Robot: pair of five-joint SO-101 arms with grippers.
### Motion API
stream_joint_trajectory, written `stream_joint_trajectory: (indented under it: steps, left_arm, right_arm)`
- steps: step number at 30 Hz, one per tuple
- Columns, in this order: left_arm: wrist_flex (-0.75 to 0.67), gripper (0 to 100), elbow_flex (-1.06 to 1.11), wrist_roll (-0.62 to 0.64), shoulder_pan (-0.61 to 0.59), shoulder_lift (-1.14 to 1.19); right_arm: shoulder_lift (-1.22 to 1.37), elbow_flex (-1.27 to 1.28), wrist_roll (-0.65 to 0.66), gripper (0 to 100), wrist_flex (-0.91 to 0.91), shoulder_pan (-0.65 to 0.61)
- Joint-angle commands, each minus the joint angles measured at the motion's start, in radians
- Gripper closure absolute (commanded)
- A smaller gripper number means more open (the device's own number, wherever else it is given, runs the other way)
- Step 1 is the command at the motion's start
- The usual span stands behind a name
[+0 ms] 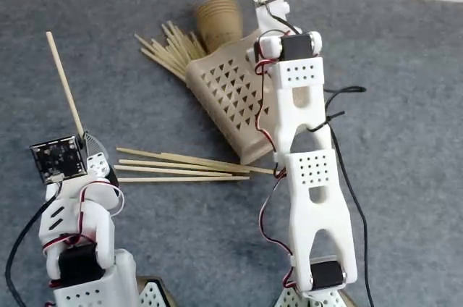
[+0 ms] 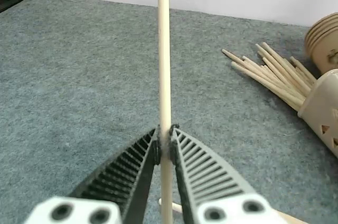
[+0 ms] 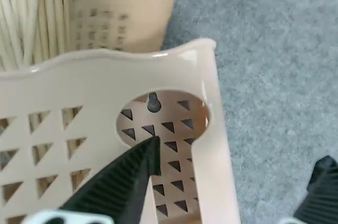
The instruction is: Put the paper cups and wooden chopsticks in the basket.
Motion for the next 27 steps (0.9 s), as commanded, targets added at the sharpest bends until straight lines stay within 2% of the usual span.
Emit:
stream_joint_trajectory:
  steps: [1,4,10,13,15,21,24,27]
  left_arm:
    - [-0.012,99,-0.010,-0.009,-0.013,-0.007]
    - [-0.012,99,-0.012,-0.009,-0.013,-0.007]
    - [-0.008,99,-0.016,-0.009,-0.013,-0.008]
    - [-0.011,99,-0.016,-0.009,-0.013,-0.008]
    - [-0.011,99,-0.013,-0.009,-0.013,-0.008]
    - [-0.011,99,-0.008,-0.009,-0.012,-0.008]
    - [-0.008,99,-0.016,-0.011,0.012,-0.008]
    - [-0.005,99,-0.016,-0.086,0.093,-0.007]
  right_arm:
    - [-0.059,-0.124,0.058,58.4,0.065,-0.021]
    - [-0.108,-0.124,0.083,58.4,0.139,-0.021]
    - [-0.203,-0.124,0.081,58.4,0.150,-0.010]
    - [-0.246,-0.124,0.009,58.8,0.150,-0.007]
    - [-0.282,-0.124,-0.023,64.2,0.151,-0.005]
    - [-0.409,-0.120,-0.026,95.6,0.153,-0.010]
    - [-0.475,-0.096,-0.025,97.0,0.153,-0.010]
    - [-0.578,0.035,-0.025,97.0,0.153,-0.015]
